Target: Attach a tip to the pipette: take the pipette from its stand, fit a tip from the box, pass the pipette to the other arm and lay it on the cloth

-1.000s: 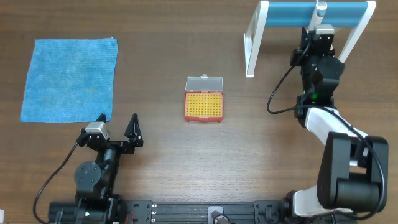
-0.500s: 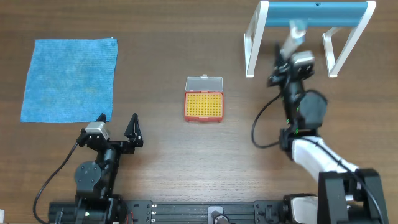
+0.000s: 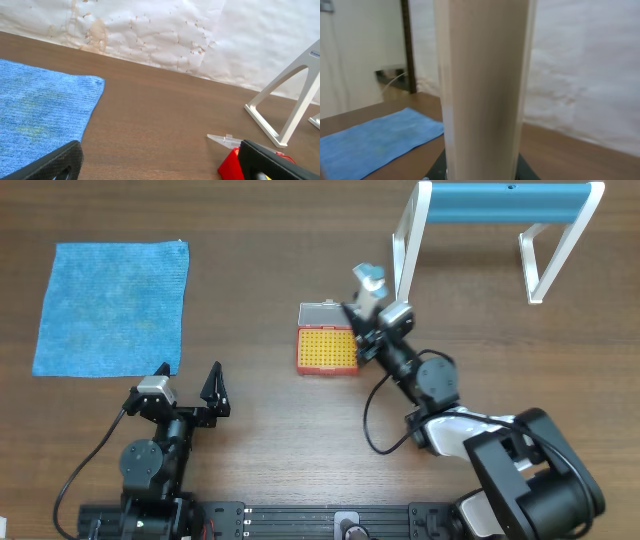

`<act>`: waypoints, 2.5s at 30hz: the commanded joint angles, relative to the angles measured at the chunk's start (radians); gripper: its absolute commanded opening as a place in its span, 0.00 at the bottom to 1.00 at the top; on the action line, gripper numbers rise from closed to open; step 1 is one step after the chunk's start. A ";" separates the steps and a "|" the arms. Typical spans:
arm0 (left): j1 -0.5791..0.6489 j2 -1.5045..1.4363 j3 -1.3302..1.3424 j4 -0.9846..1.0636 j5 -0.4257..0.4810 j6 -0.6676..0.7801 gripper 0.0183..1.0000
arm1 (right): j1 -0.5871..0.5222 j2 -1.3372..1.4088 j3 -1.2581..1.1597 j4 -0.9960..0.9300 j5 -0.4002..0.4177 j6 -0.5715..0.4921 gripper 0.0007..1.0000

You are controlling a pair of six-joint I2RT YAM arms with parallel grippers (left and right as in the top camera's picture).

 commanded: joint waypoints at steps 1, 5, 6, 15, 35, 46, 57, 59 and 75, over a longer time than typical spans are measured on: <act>0.005 -0.008 -0.003 -0.005 -0.011 -0.005 1.00 | 0.074 0.053 0.054 0.011 -0.016 0.036 0.08; 0.005 -0.008 -0.003 -0.005 -0.011 -0.005 1.00 | 0.096 0.123 0.085 0.011 -0.016 0.036 0.08; 0.005 -0.008 -0.003 -0.005 -0.011 -0.005 1.00 | 0.098 0.139 0.090 0.011 -0.016 0.036 0.08; 0.005 -0.008 -0.003 -0.005 -0.011 -0.005 1.00 | 0.103 0.221 0.137 0.009 0.030 0.035 0.08; 0.005 -0.008 -0.003 -0.005 -0.011 -0.005 1.00 | 0.103 0.248 0.137 -0.014 0.031 -0.006 0.08; 0.005 -0.008 -0.003 -0.005 -0.011 -0.005 1.00 | 0.100 0.249 0.137 -0.022 0.031 -0.021 0.08; 0.005 -0.008 -0.003 -0.005 -0.011 -0.005 1.00 | 0.100 0.249 0.139 -0.018 0.031 -0.021 0.08; 0.005 -0.008 -0.003 -0.006 -0.011 -0.005 1.00 | 0.100 0.249 0.141 -0.012 0.030 -0.021 0.07; 0.005 -0.008 -0.003 -0.005 -0.011 -0.005 1.00 | 0.100 0.253 0.149 -0.027 0.030 -0.021 0.08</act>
